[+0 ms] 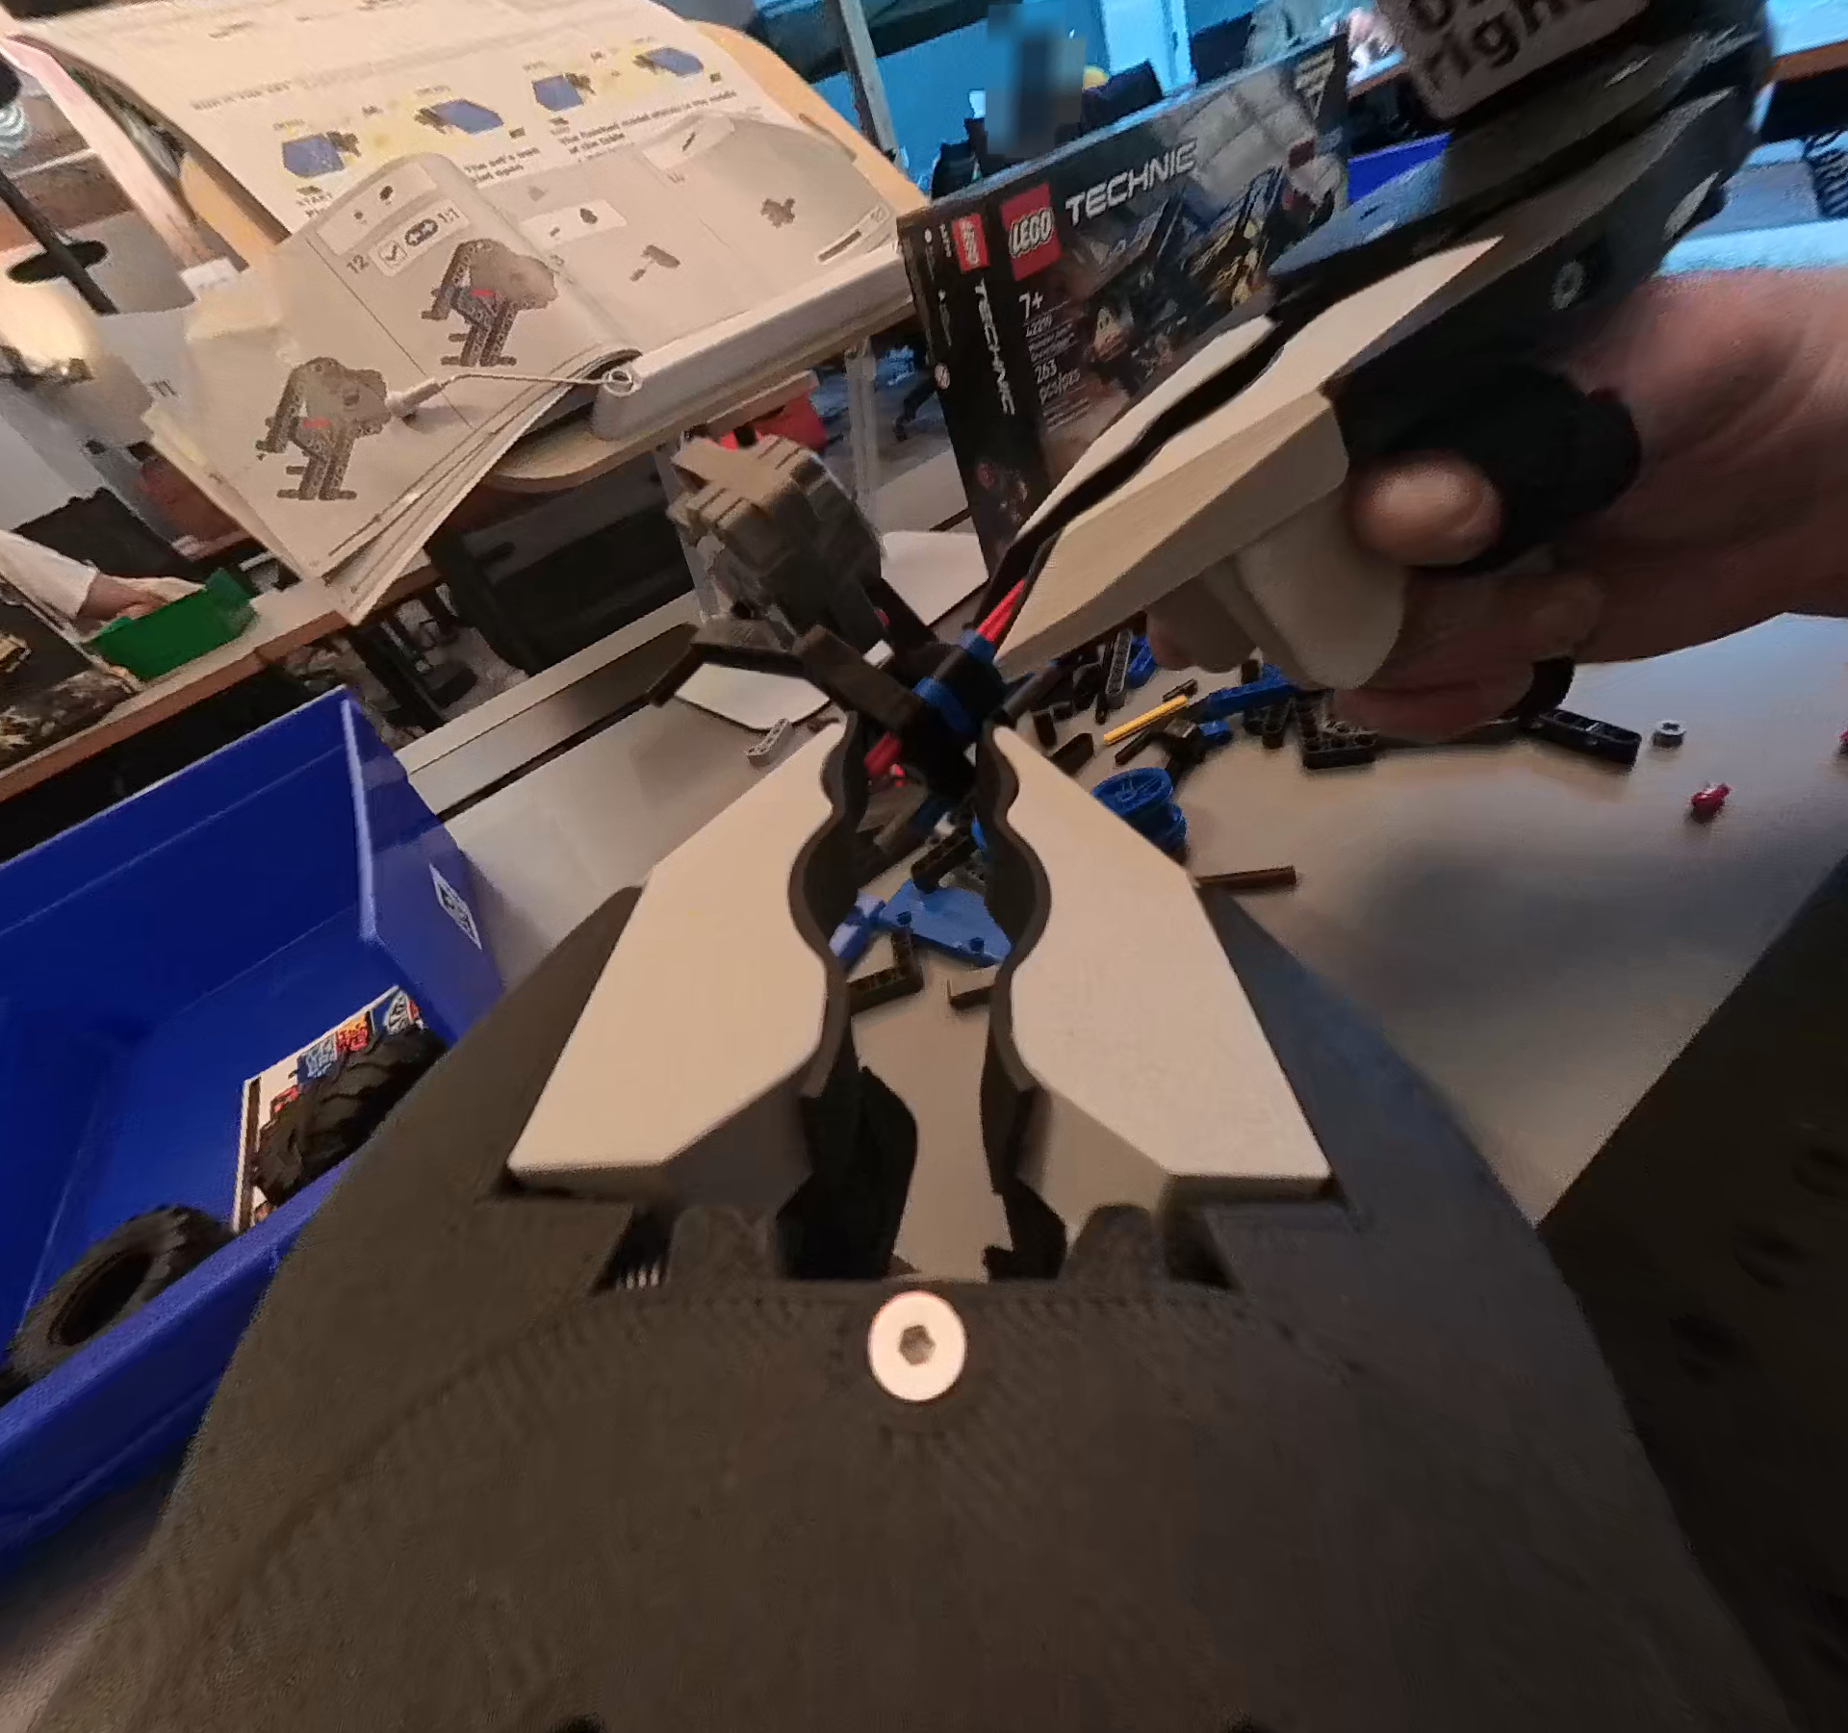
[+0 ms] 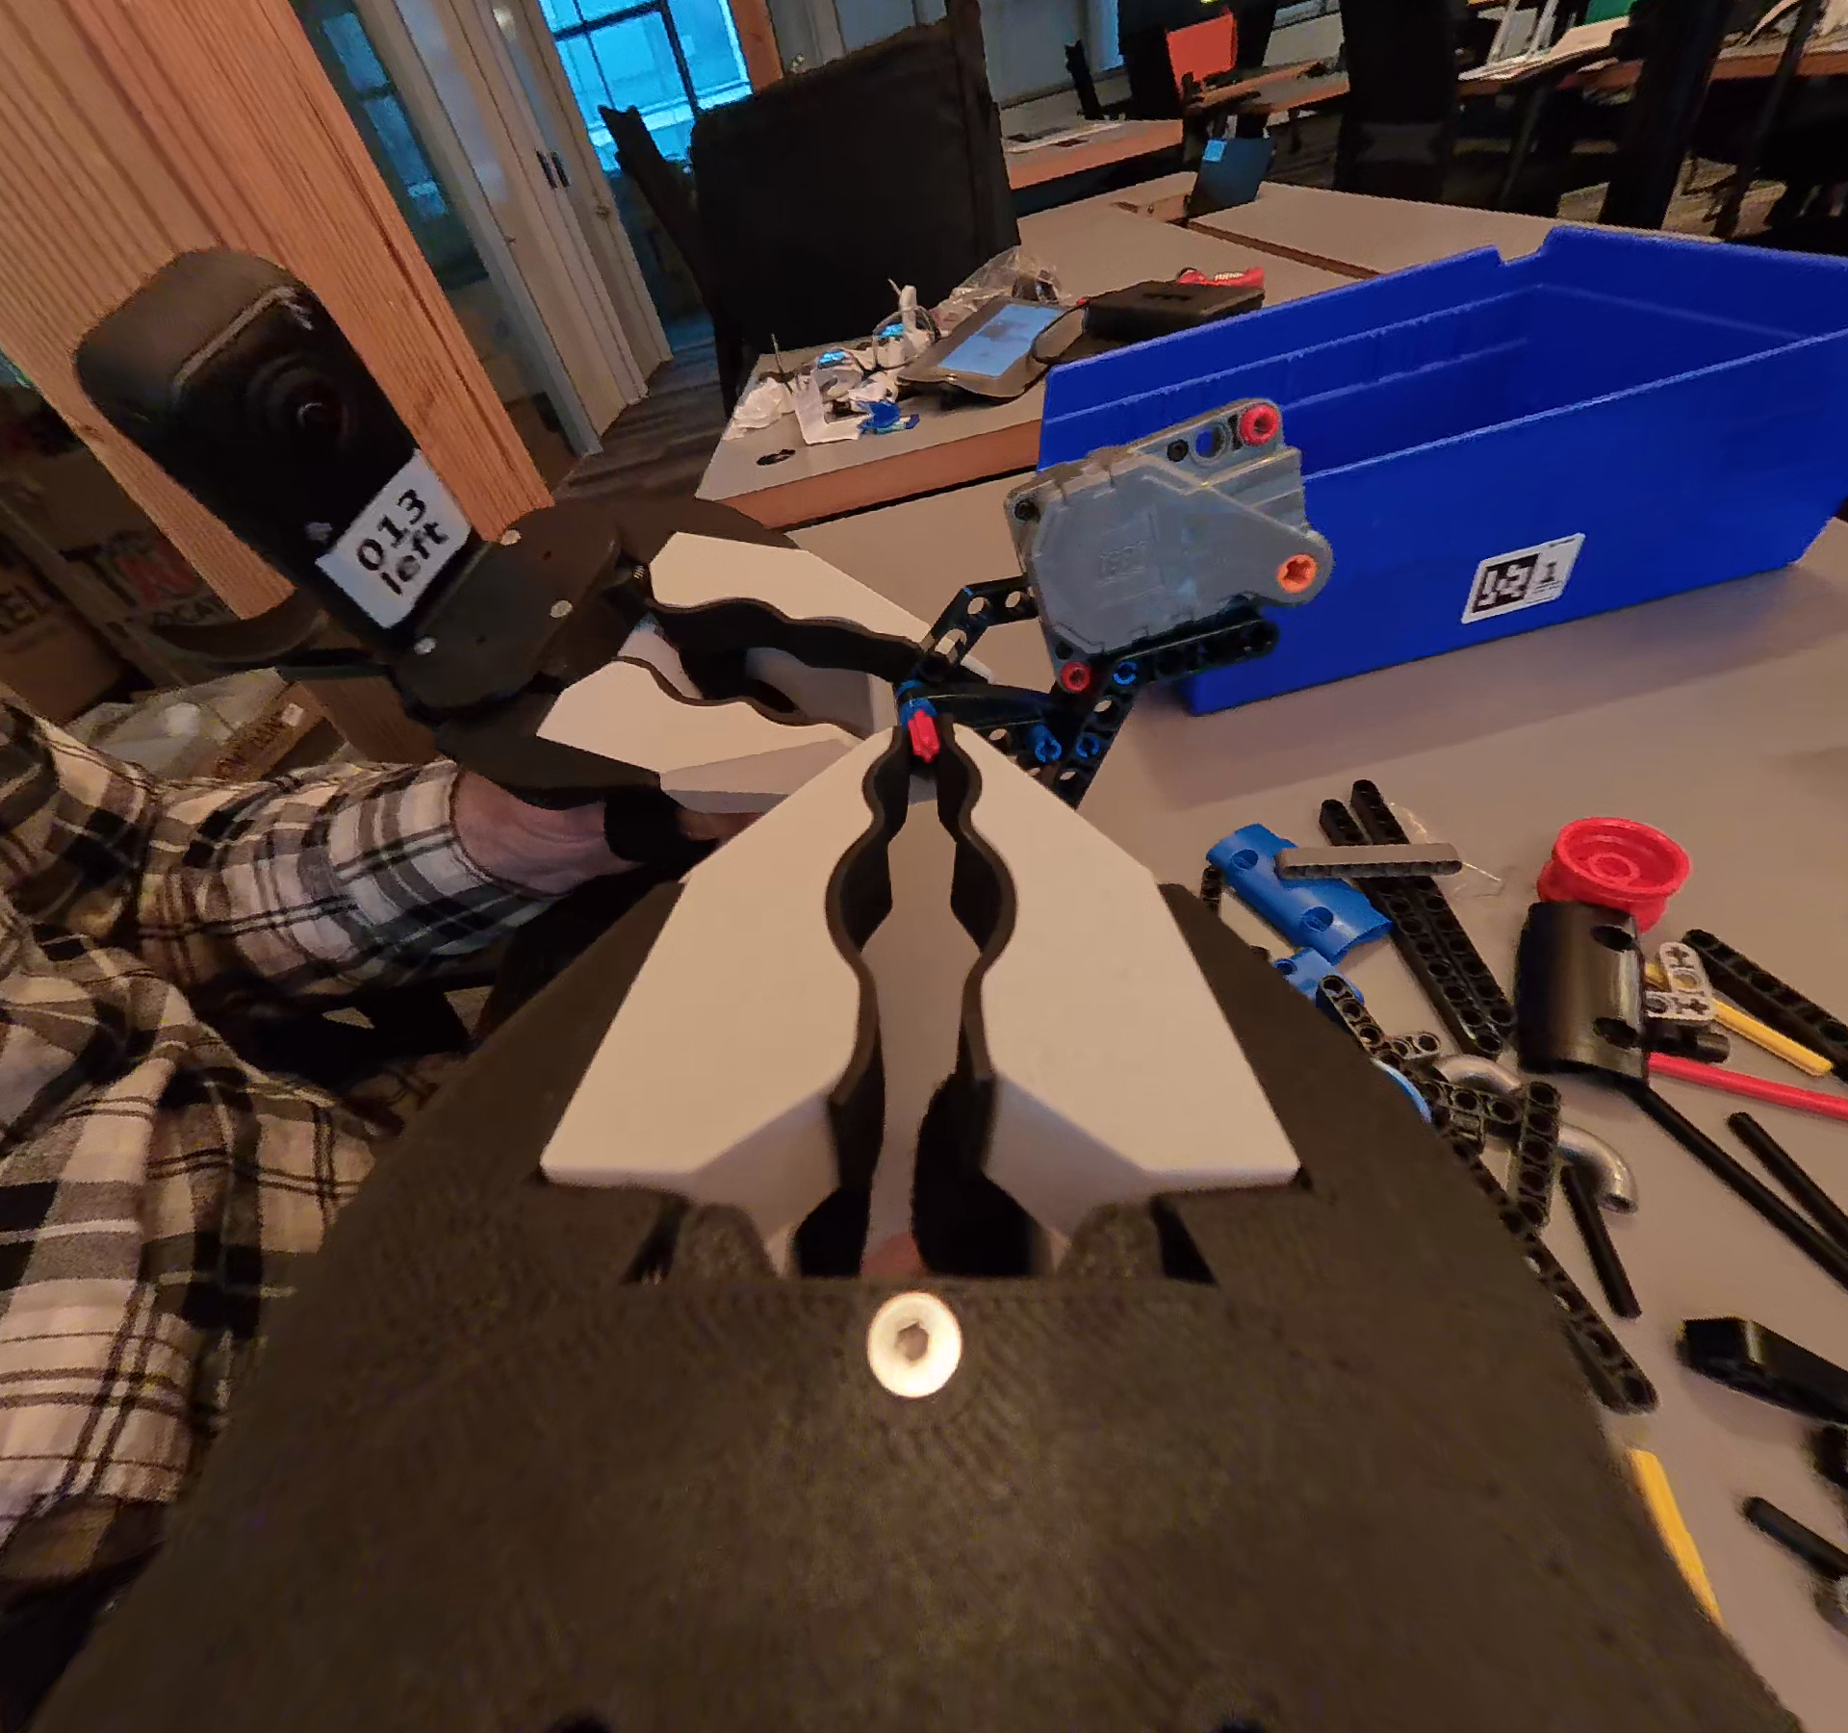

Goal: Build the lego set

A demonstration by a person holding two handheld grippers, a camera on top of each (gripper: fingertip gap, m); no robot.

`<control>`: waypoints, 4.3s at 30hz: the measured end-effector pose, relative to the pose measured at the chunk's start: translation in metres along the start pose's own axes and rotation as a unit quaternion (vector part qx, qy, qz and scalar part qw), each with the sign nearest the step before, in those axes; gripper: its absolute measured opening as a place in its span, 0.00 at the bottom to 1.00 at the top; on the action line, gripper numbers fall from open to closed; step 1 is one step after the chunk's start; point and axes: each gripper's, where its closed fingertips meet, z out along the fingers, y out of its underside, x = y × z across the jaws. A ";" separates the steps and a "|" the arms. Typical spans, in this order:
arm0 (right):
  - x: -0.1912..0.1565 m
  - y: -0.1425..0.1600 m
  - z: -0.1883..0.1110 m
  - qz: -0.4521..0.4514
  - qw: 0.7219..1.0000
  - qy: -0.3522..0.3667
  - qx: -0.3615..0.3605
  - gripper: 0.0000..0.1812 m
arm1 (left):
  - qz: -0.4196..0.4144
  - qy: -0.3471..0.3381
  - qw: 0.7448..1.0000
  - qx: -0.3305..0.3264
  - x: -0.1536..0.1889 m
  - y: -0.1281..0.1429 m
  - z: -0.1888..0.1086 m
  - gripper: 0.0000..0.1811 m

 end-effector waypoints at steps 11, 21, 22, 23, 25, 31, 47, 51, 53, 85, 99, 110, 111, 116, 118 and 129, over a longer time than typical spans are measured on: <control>0.022 -0.006 -0.031 0.024 0.999 0.033 0.023 0.08 | -0.111 0.084 0.990 -0.032 -0.009 0.010 0.001 0.11; 0.027 -0.011 -0.047 0.000 0.998 0.050 0.043 0.09 | -0.115 0.134 0.982 -0.067 -0.016 0.018 -0.012 0.11; 0.025 -0.013 -0.048 -0.014 0.998 0.049 0.048 0.10 | -0.107 0.137 0.982 -0.078 -0.016 0.021 -0.013 0.12; 0.022 -0.015 -0.048 -0.030 0.997 0.048 0.053 0.10 | -0.102 0.142 0.981 -0.089 -0.015 0.023 -0.014 0.11; 0.018 -0.016 -0.047 -0.075 0.994 0.059 0.052 0.10 | -0.080 0.155 0.979 -0.110 -0.010 0.030 -0.015 0.11; 0.016 -0.013 -0.045 -0.128 0.988 0.080 0.038 0.07 | -0.042 0.196 0.964 -0.176 0.008 0.059 -0.016 0.03; 0.027 -0.007 -0.049 -0.108 0.989 0.095 0.029 0.06 | -0.034 0.139 0.955 -0.259 -0.017 0.092 -0.039 0.19; 0.030 -0.006 -0.049 -0.103 0.989 0.099 0.026 0.06 | -0.028 0.136 0.958 -0.251 -0.010 0.079 -0.042 0.23; 0.030 -0.006 -0.048 -0.103 0.989 0.101 0.024 0.06 | 0.005 0.128 0.956 -0.265 -0.008 0.082 -0.041 0.24; 0.028 0.022 -0.030 -0.145 0.983 0.103 -0.047 0.08 | -0.398 0.325 0.846 -0.140 0.018 0.046 -0.022 0.13; 0.032 0.011 -0.040 -0.142 0.982 0.117 -0.030 0.08 | -0.340 0.165 0.894 -0.239 -0.037 0.095 -0.027 0.33; 0.043 -0.005 -0.058 -0.121 0.981 0.150 0.004 0.07 | -0.058 0.083 0.940 -0.326 -0.007 0.105 0.002 0.26; 0.043 -0.006 -0.058 -0.122 0.981 0.151 0.006 0.07 | -0.061 0.078 0.942 -0.322 -0.011 0.105 0.001 0.17; 0.043 -0.008 -0.061 -0.118 0.981 0.152 0.009 0.07 | -0.031 0.123 0.936 -0.327 -0.009 0.105 -0.013 0.14; 0.042 -0.009 -0.061 -0.120 0.981 0.152 0.011 0.06 | -0.001 0.119 0.942 -0.315 -0.015 0.102 -0.016 0.13; 0.041 -0.005 -0.058 -0.125 0.981 0.150 -0.002 0.06 | 0.118 0.205 0.926 -0.293 0.001 0.103 -0.045 0.25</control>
